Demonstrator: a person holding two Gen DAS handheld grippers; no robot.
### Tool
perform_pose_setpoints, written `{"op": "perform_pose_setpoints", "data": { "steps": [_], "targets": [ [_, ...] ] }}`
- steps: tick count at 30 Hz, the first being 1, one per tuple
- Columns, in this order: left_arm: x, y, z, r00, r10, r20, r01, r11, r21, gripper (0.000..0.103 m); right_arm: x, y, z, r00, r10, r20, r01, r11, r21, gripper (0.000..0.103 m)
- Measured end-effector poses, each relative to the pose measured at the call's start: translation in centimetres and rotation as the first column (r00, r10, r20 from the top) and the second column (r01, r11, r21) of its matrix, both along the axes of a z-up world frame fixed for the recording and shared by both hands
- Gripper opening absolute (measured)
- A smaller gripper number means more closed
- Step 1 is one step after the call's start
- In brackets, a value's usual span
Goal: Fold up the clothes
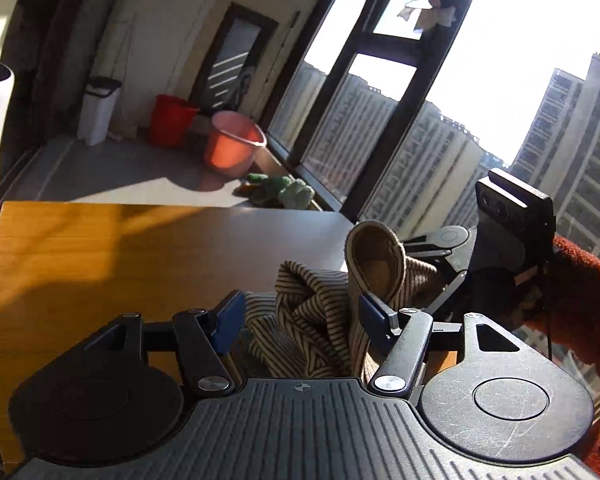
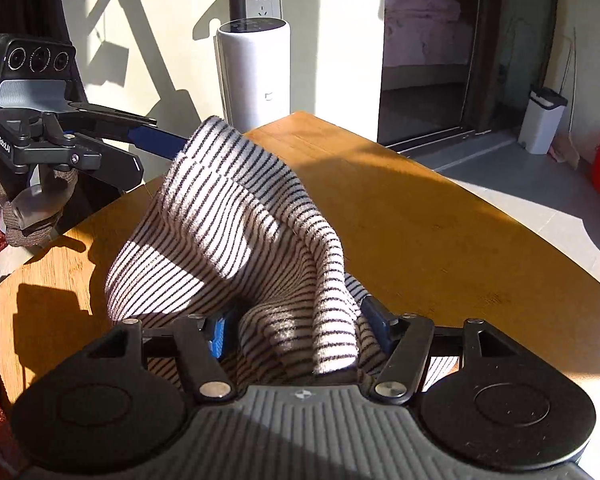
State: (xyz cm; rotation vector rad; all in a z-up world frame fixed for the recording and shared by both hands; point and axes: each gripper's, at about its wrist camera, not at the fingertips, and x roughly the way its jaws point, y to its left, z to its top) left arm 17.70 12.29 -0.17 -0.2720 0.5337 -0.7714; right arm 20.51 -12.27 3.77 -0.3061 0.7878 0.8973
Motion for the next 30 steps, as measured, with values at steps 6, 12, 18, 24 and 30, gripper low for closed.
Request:
{"op": "perform_pose_setpoints", "data": {
  "steps": [6,12,18,24,30],
  "targets": [
    [-0.4,-5.3,0.3,0.999,-0.050,0.016,0.048,0.993,0.110,0.096,-0.3,0.8,-0.3,0.997,-0.056,0.047,0.053,0.996,0.073,0.067],
    [3.0,-5.4,-2.3,0.988,0.118,-0.098,-0.101,0.982,0.162,0.075,-4.3,-2.4,0.6,0.975,-0.160,0.151,0.137,0.979,0.154,0.085],
    [3.0,-4.8,-3.4,0.984,0.144,-0.105,-0.122,0.973,0.199,0.074,-6.9,-9.0,1.1,0.935,-0.351,0.050,0.300,0.858,0.418,0.091],
    [2.5,-2.8,-4.6,0.966,0.169,-0.198,-0.146,0.981,0.125,0.076,-4.8,-11.8,-4.1,0.846,-0.445,-0.293,0.532,0.685,0.498,0.086],
    [1.7,-2.1,-5.3,0.959,0.164,-0.231,-0.144,0.984,0.101,0.076,-4.7,-8.3,-1.4,0.921,-0.353,-0.163,0.380,0.727,0.572,0.026]
  ]
}}
